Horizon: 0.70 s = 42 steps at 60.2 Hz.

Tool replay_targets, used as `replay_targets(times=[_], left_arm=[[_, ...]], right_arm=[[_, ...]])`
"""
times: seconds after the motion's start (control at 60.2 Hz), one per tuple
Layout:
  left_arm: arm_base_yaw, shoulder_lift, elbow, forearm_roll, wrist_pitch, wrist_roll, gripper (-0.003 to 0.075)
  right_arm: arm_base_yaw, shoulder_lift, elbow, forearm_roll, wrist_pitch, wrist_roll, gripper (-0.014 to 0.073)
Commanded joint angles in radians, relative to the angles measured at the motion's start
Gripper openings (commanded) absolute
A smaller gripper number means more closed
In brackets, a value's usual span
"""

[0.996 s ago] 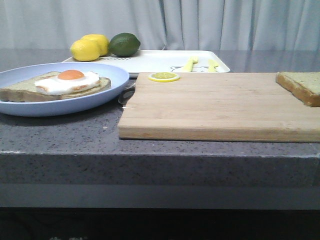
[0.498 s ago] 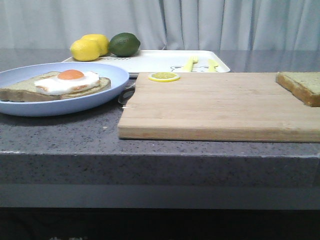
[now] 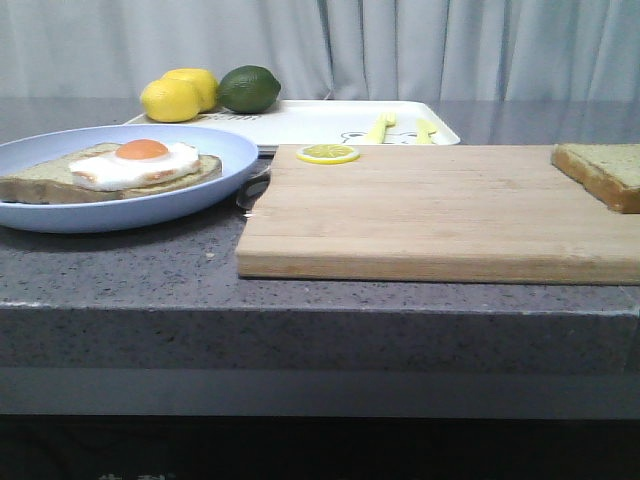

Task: Place bread and move sandwich to tray
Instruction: 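Grasp the bread slice edge with the right gripper and lift it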

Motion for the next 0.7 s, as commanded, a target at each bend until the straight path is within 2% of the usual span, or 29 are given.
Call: replay_targets(times=[0.0, 0.116, 0.448, 0.564, 0.681], left_arm=[[0.002, 0.01, -0.033, 0.0, -0.082, 0.002, 0.0513], [0.002, 0.01, -0.033, 0.0, -0.082, 0.002, 0.0513], [0.002, 0.01, -0.033, 0.0, -0.082, 0.002, 0.0513], [0.002, 0.01, -0.033, 0.0, -0.082, 0.002, 0.0513], [0.002, 0.01, -0.033, 0.0, -0.082, 0.002, 0.0513]], right_arm=[[0.001, -0.041, -0.03, 0.039, 0.118, -0.011, 0.013], [0.001, -0.045, -0.03, 0.047, 0.13, -0.009, -0.0088], [0.001, -0.213, -0.054, 0.144, 0.13, 0.08, -0.0081], [0.017, -0.285, -0.053, 0.247, 0.13, 0.08, -0.0081], [0.08, -0.315, -0.053, 0.341, 0.13, 0.08, -0.0081]])
